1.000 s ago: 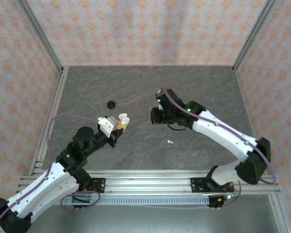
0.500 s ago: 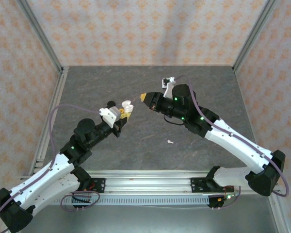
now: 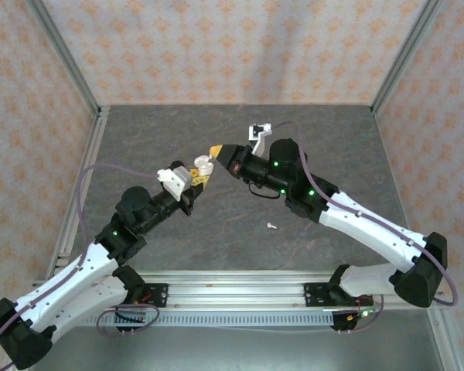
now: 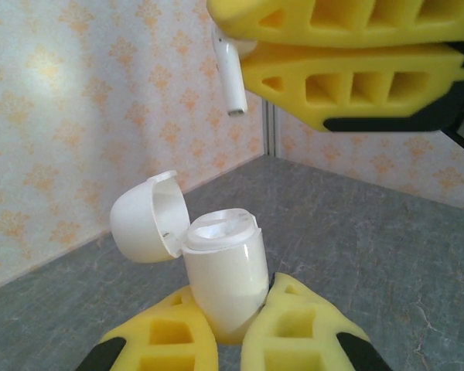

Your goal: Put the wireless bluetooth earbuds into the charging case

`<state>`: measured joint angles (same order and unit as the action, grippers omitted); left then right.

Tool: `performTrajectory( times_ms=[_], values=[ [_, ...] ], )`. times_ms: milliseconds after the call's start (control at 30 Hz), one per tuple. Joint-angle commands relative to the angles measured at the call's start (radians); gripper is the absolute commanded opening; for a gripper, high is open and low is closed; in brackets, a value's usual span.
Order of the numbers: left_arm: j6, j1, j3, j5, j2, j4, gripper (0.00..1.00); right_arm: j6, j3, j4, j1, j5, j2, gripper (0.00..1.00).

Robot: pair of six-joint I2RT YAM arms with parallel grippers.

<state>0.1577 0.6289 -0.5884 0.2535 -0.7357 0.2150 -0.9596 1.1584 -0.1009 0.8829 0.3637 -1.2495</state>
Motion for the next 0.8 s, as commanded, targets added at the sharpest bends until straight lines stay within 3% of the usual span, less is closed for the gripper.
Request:
performTrajectory(
  times_ms=[0, 767],
  values=[
    [-0.001, 0.008, -0.03, -0.01, 0.01, 0.038, 0.0, -0.031, -0.017, -0.086, 0.022, -0.014, -0.009, 0.1],
    [-0.002, 0.008, -0.026, -0.054, 0.023, 0.062, 0.0, -0.087, -0.054, -0.098, 0.041, -0.05, -0.037, 0.1]
  ],
)
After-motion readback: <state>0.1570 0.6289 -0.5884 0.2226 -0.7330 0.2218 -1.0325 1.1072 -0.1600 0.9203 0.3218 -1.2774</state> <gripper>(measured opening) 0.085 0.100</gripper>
